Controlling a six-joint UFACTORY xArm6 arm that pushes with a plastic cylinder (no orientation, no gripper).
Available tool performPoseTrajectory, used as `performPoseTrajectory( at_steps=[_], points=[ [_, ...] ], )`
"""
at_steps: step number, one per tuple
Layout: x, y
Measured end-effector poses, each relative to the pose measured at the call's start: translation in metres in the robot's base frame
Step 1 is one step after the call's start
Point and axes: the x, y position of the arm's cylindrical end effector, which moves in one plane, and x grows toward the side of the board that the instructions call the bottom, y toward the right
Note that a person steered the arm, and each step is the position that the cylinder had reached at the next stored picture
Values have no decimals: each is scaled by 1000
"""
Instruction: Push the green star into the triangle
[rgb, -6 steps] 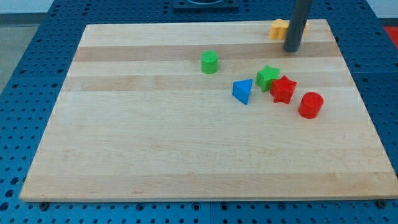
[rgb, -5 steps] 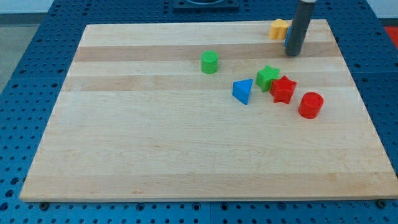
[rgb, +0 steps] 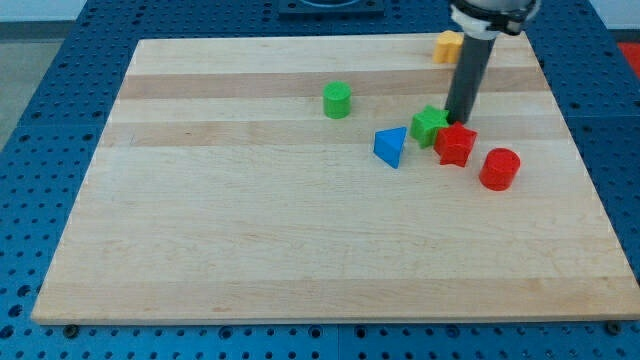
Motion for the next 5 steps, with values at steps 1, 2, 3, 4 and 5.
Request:
performPoseTrajectory(
  at_steps=[1,2,3,4,5],
  points=[
    [0,-27],
    [3,-47],
    [22,-51],
    [52,-51],
    [85,-51]
  ],
)
